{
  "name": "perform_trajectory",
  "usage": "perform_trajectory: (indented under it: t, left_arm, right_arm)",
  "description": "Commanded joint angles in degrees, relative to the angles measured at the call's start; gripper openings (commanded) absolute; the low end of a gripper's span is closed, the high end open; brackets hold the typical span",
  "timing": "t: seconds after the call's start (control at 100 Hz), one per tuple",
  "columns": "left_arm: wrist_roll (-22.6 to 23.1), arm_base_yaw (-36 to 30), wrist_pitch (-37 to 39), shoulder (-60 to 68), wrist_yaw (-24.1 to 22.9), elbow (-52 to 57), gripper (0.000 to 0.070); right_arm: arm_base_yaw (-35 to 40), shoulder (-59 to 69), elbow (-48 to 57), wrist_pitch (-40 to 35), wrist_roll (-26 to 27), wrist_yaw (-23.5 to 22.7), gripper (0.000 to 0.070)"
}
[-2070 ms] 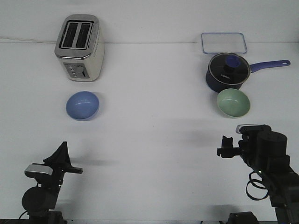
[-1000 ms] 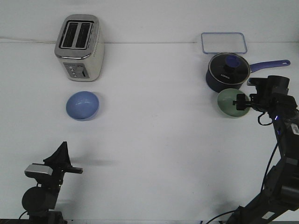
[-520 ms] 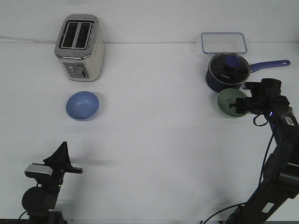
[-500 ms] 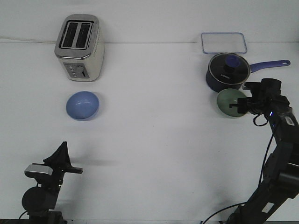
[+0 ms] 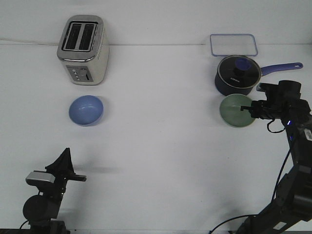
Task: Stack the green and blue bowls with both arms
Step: 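Slide the green bowl with the right gripper toward the table centre and release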
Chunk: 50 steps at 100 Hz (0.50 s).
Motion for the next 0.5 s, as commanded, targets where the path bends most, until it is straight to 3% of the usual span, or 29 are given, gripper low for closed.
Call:
perform_trajectory:
  t: [0.0, 0.28, 0.49]
  left_arm:
    - [0.09, 0.07, 0.57, -0.11, 0.09, -1.11, 0.0011]
    - [0.09, 0.07, 0.57, -0.11, 0.09, -1.11, 0.0011]
    - [0.09, 0.07, 0.57, -0.11, 0.09, -1.11, 0.0011]
  right_arm:
    - [1.79, -1.92, 0.87, -0.90, 1.79, -2.38, 0.0000]
    - [15.58, -6.27, 0.76, -6.88, 3.28, -3.89, 0.0000]
    - [28.37, -5.29, 0.09, -1.60, 7.89, -1.68, 0.0000]
